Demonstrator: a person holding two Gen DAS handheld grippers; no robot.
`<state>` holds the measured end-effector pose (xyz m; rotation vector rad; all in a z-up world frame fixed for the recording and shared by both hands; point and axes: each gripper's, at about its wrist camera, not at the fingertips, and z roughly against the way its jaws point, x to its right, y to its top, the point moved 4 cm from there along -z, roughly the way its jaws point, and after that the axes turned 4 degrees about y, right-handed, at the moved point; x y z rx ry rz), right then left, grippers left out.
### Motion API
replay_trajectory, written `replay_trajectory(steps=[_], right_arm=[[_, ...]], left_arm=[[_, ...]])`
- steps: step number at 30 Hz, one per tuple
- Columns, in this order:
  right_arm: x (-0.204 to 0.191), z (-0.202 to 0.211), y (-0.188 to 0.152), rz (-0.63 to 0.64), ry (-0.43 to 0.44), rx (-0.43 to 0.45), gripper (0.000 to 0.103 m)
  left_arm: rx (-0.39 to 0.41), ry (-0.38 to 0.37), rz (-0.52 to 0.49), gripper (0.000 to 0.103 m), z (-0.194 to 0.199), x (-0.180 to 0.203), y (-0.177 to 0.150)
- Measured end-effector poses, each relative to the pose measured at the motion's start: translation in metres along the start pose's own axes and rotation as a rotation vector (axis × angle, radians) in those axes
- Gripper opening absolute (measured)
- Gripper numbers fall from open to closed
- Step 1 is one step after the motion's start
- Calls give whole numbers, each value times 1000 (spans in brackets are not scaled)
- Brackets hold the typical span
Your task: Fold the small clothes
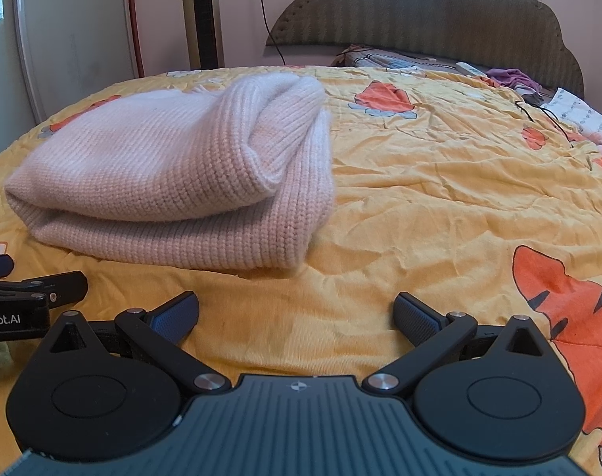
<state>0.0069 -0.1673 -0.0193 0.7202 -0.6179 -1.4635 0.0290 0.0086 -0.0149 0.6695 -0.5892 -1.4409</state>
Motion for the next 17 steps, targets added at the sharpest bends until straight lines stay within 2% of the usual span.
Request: replay_trajectory(steps=[2,5,8,11,17], right_arm=[[-1,1,0,6,-4,-9,103],[-1,9,2,12,-1,-17,103],[-2,28,9,-11,41,20,103],[-6,41,19,-27,103,13,103],[-23,41,28,-1,139,-55,103]], left_arm=[[-12,-21,28,103,6,-1,1],[17,-67,81,103,26,-4,5],[74,-60,71,103,55,-1,11],[105,-58,45,103,73,4,20],[86,-25,26,103,82,-3,33]])
